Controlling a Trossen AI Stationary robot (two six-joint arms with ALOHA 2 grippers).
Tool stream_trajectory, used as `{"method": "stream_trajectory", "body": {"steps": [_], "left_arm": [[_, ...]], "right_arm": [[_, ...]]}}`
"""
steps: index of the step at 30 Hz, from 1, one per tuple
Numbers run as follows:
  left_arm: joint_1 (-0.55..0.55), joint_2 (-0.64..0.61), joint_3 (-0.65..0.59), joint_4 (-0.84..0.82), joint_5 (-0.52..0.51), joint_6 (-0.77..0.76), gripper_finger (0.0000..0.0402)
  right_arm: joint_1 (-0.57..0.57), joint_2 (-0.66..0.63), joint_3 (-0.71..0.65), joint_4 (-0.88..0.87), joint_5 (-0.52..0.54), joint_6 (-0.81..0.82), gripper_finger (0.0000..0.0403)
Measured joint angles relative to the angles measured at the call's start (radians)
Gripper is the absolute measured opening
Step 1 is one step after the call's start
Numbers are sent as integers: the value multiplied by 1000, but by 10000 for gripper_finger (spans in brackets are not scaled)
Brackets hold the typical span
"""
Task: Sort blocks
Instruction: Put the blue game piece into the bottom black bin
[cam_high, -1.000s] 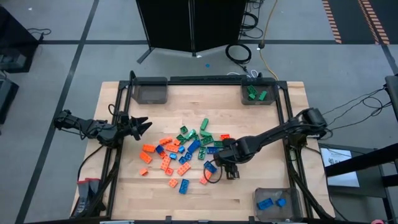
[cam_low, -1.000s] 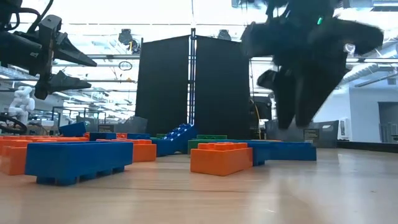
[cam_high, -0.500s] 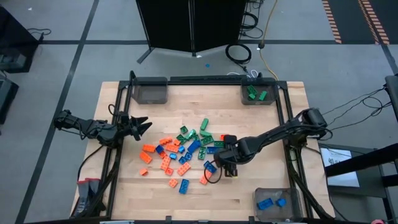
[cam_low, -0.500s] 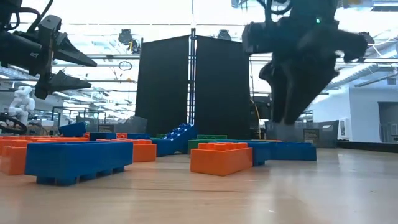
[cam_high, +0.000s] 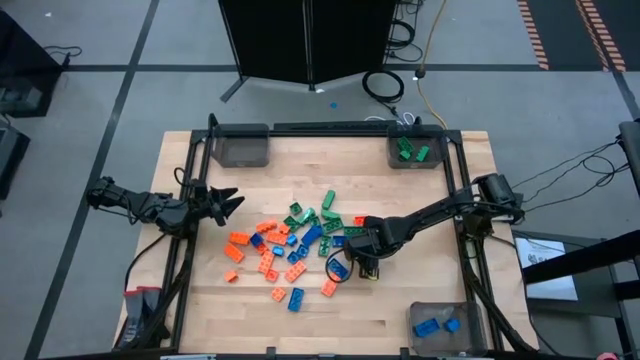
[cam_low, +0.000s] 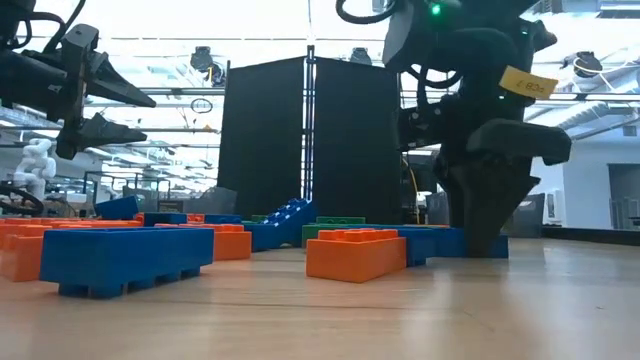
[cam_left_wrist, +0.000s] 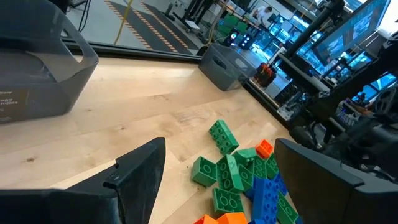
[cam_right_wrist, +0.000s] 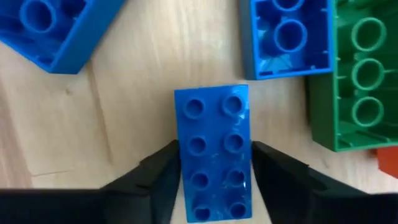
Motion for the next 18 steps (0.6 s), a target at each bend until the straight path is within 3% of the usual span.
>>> {"method": "stream_trajectory", "body": {"steps": [4,11,18], "left_arm": [[0,0,0,0,0,0,303],[0,1,0,0,0,-1,303],[0,1,0,0,0,-1,303]], "right_arm": [[-1,0,-1,30,-19,-31,120],[6,-36,25,13,-39,-11,122],[54,-220,64,-89,6,155,122]]}}
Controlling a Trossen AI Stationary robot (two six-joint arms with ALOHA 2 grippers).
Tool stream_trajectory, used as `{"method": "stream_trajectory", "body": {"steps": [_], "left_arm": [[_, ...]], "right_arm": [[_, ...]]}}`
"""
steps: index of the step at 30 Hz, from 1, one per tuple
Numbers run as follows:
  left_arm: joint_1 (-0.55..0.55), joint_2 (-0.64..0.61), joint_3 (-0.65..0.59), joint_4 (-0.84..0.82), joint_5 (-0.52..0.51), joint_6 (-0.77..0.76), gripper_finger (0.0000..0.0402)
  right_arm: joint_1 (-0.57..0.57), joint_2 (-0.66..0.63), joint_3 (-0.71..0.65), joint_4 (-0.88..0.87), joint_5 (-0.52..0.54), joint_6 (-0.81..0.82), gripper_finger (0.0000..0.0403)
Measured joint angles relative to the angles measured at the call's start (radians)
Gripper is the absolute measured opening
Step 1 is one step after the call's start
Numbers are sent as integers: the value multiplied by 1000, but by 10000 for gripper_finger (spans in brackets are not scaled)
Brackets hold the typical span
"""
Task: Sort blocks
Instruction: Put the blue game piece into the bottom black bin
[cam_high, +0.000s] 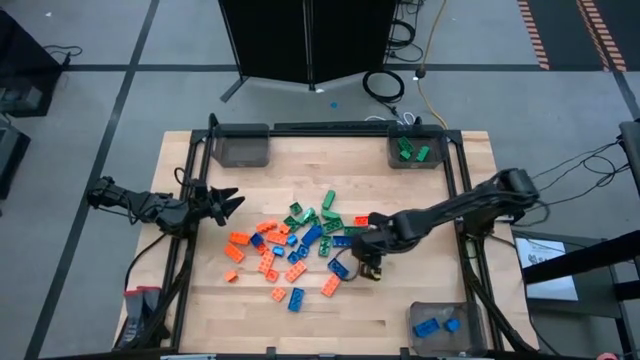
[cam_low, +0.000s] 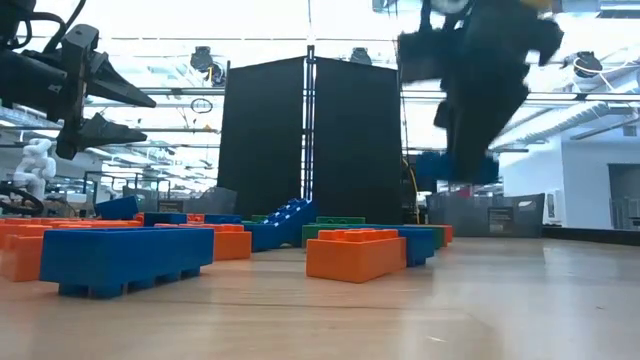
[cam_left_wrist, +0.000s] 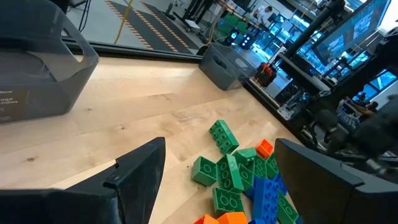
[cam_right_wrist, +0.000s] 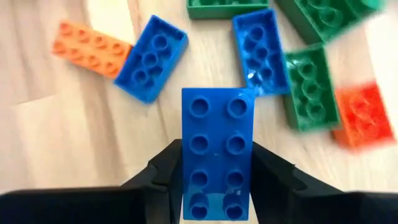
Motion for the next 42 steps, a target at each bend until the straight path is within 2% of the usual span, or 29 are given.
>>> {"method": "stream_trajectory", "body": {"steps": [4,10,17,22,27,32,40,42], "left_arm": [[0,0,0,0,0,0,303],[0,4,0,0,0,0,303],[0,7,0,0,0,0,303],[0,7,0,0,0,0,303],[0,7,0,0,-1,-2,303],[0,7,0,0,-5,-2,303],[0,7,0,0,-8,-2,303],[0,7,0,0,-8,-2,303]], "right_arm": [[82,-129,2,-109,1,177,122],[327,-246,1,-286,-1,500,122],[651,-251,1,-313,-5,957,122],[786,-201,1,-272,0,1188,122],[863,-120,1,-191,-17,1287,122],[893,-50,2,-102,-58,1301,122],[891,-31,1,-147,-58,1321,123],[891,-31,2,-147,-59,1333,152]]}}
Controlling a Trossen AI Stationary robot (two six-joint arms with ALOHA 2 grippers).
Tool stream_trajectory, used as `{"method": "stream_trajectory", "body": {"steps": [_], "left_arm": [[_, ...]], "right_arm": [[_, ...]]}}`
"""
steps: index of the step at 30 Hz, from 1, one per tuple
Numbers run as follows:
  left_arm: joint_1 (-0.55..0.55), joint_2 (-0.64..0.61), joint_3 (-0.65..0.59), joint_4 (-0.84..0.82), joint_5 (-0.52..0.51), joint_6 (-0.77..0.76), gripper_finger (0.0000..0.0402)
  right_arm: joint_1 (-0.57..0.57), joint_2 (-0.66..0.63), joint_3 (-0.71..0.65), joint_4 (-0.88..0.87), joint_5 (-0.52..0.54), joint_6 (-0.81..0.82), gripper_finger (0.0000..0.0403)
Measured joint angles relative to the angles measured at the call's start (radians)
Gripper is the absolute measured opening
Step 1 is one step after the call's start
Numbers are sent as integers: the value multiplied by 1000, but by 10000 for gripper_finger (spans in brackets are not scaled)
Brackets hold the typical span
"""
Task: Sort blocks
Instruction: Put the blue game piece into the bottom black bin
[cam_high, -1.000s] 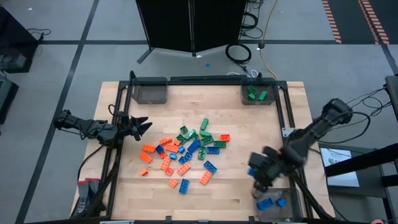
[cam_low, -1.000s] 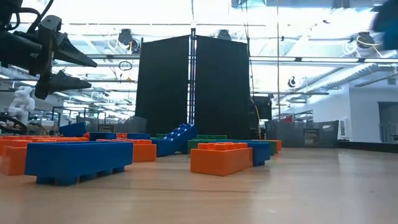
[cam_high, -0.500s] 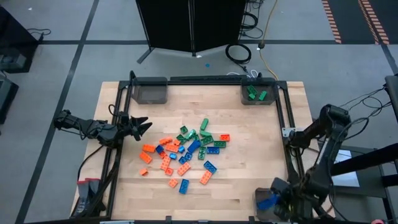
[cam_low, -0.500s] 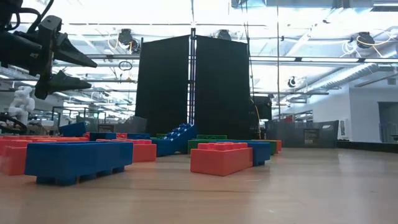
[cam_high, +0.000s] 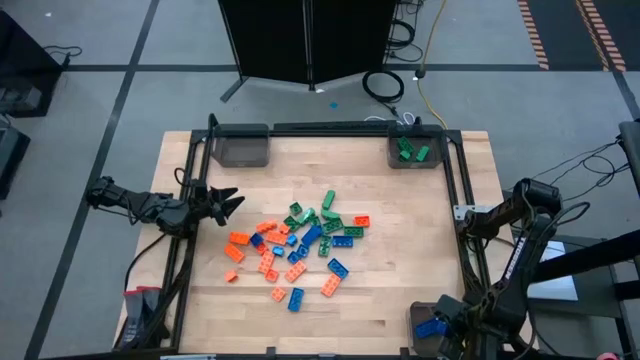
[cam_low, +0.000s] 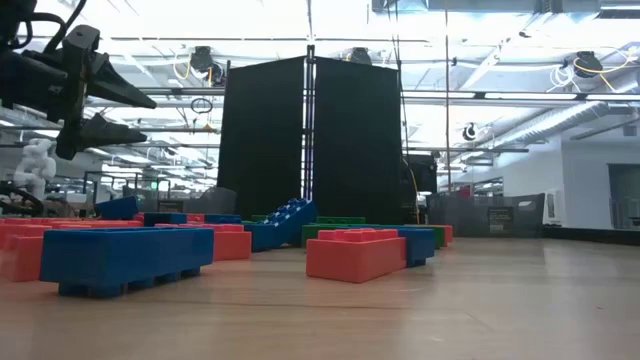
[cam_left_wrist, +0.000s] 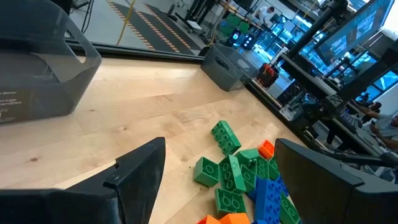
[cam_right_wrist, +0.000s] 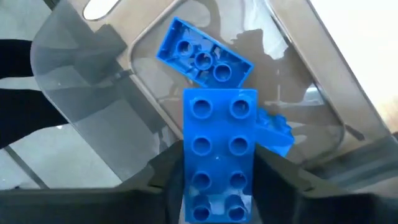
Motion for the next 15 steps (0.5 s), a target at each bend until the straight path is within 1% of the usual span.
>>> {"method": "stream_trajectory", "body": {"steps": [3,6,8,11,13,15], "left_arm": [[0,0,0,0,0,0,303],[0,0,0,0,0,0,303],[0,0,0,0,0,0,303],[0,0,0,0,0,0,303],[0,0,0,0,0,0,303],[0,0,0,0,0,0,303]], "right_arm": [[0,0,0,1,0,21,214],[0,0,0,8,0,14,249],[0,0,0,17,0,5,255],[-5,-5,0,20,11,8,251],[-30,-26,0,22,46,-6,243],[-75,-54,0,21,98,-57,235]]}}
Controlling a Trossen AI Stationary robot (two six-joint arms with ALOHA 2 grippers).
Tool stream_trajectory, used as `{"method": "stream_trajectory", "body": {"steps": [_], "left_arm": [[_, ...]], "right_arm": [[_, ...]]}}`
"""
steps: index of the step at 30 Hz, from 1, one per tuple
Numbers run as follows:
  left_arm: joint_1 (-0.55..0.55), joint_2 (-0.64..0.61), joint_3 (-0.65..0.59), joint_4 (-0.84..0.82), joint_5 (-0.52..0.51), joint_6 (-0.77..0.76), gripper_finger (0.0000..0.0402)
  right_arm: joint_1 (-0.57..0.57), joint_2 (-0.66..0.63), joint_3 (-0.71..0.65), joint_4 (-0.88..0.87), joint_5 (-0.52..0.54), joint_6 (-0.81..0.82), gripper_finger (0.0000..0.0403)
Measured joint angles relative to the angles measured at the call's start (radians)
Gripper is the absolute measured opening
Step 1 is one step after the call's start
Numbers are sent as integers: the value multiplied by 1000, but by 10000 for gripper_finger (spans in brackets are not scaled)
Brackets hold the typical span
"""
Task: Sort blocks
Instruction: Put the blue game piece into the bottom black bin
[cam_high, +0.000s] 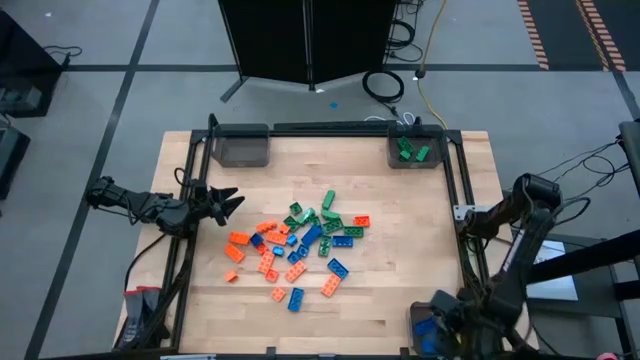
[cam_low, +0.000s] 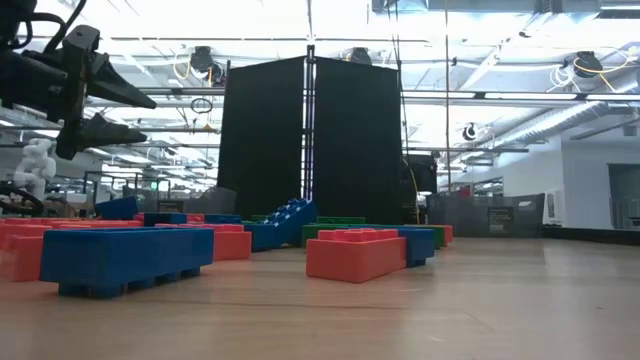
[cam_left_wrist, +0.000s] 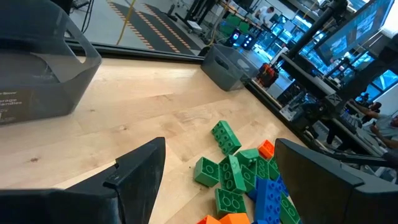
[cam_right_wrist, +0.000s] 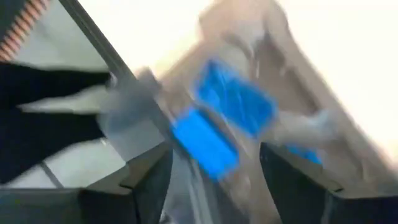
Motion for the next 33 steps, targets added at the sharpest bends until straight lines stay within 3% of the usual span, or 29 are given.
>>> {"method": "stream_trajectory", "body": {"steps": [10,18,23,33], "left_arm": [[0,0,0,0,0,0,303],[0,0,0,0,0,4,303],[0,2,0,0,2,4,303],[0,3,0,0,6,7,303]], "right_arm": [[-427,-102,0,-4,224,-561,217],[-766,-24,0,192,219,-1231,216],[-881,47,0,345,118,-1496,217],[-956,177,0,442,-178,-1643,217]]}}
